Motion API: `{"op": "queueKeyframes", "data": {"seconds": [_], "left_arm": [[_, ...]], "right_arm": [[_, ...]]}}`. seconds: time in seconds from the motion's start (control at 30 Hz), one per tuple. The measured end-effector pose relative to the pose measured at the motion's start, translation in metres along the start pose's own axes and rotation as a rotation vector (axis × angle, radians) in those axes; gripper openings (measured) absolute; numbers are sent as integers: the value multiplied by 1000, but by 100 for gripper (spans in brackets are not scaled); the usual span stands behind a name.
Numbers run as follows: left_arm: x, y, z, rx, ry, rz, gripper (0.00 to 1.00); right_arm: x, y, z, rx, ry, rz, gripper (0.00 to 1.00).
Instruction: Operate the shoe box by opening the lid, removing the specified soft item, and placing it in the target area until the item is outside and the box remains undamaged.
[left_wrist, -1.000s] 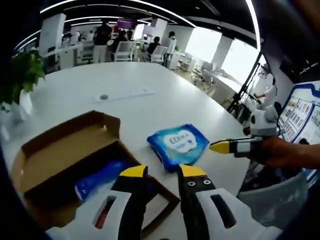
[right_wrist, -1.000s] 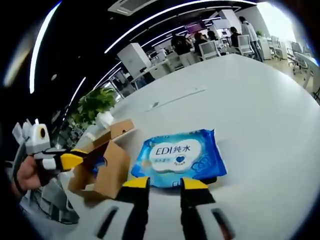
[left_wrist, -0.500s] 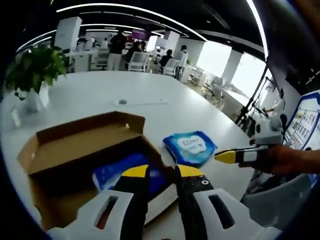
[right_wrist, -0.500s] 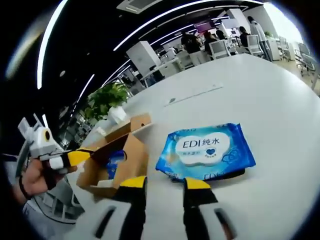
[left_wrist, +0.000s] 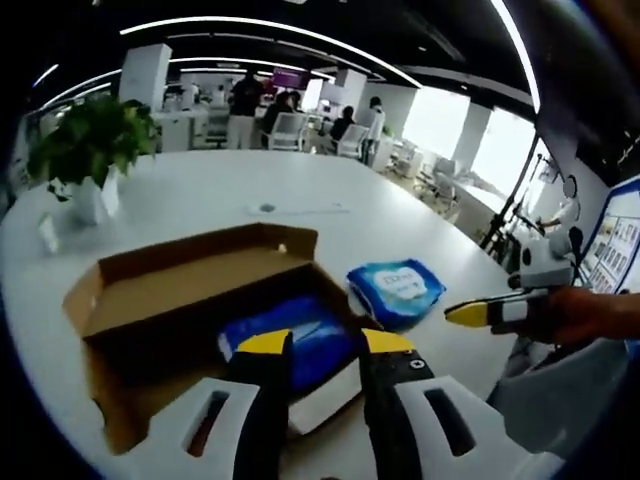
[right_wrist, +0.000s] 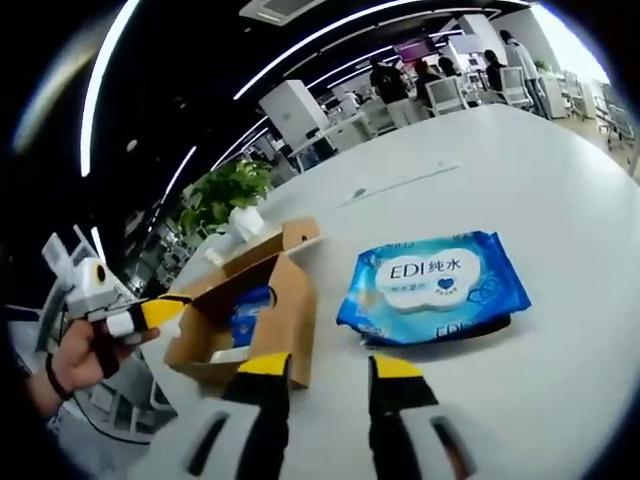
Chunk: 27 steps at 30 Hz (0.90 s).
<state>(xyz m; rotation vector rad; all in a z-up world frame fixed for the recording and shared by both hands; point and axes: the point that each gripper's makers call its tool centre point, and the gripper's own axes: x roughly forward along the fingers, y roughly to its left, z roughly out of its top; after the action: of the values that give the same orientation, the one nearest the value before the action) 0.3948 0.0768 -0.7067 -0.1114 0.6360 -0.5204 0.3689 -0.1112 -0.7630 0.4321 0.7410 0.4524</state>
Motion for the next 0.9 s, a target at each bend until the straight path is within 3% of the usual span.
{"op": "queueKeyframes", "data": {"seconds": [0.47,0.77,0.9], "left_arm": [[-18,19,-4,-31,-27,48,29],[-26,21,-5,-31,-38,73,32],[-30,29,-7,-54,-45,90,34]], "right_arm": [[9,31,-23,-42,54,46,31],[8,36,-18,-61,54,48,31],[9,39,-5,-56,29,47,32]]}}
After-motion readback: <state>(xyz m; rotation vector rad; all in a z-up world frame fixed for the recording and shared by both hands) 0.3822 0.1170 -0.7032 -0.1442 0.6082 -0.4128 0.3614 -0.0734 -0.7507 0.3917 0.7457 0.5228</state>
